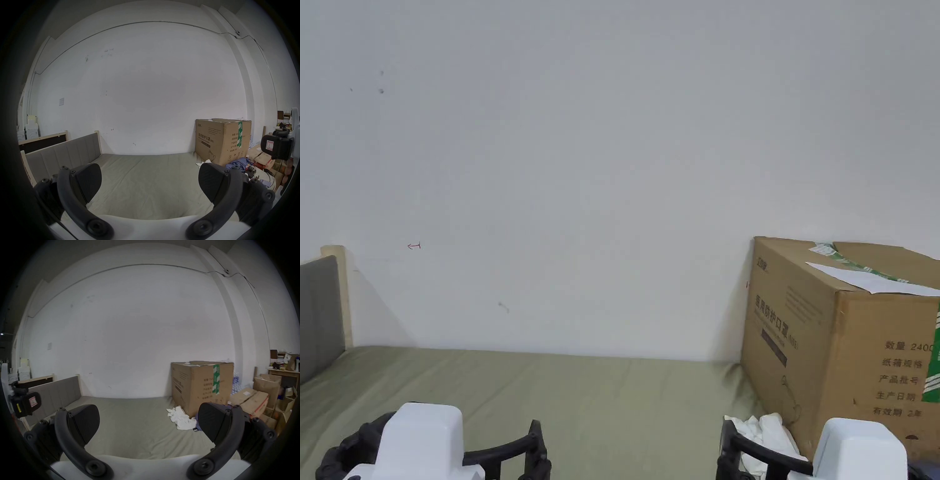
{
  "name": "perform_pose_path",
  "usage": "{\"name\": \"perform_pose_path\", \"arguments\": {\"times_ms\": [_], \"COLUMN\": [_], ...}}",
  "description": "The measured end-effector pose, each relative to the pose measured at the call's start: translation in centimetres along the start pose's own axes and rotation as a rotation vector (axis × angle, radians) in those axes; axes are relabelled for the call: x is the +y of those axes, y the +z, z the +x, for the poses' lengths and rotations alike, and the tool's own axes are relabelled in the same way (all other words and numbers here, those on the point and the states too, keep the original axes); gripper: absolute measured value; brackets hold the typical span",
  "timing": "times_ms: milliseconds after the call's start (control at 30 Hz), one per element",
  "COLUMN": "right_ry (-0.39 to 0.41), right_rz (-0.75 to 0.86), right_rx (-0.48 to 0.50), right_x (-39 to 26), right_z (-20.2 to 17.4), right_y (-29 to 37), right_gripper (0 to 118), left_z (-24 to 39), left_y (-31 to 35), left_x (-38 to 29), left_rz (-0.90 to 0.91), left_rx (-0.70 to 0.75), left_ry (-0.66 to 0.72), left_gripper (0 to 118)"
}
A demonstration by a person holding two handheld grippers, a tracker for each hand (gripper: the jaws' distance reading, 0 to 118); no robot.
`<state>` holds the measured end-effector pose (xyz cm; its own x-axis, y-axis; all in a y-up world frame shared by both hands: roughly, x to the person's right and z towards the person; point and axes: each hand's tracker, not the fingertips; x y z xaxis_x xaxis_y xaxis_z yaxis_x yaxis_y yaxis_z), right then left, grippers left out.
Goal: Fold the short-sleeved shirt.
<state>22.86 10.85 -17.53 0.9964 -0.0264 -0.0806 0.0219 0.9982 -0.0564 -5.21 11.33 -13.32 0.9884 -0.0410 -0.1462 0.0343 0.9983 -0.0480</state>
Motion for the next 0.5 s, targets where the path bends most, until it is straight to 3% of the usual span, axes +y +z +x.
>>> {"name": "perform_pose_path", "arguments": {"times_ms": [500], "right_ry": [0.052], "right_rz": [0.014], "right_rx": [-0.003], "right_x": [-0.2], "right_z": [-1.4], "right_y": [0.9], "right_gripper": [118], "left_z": [-0.7], "left_y": [0.3], "left_x": [0.4], "left_rz": [0.009], "left_rx": [0.026], "left_ry": [-0.005], "left_gripper": [118]}}
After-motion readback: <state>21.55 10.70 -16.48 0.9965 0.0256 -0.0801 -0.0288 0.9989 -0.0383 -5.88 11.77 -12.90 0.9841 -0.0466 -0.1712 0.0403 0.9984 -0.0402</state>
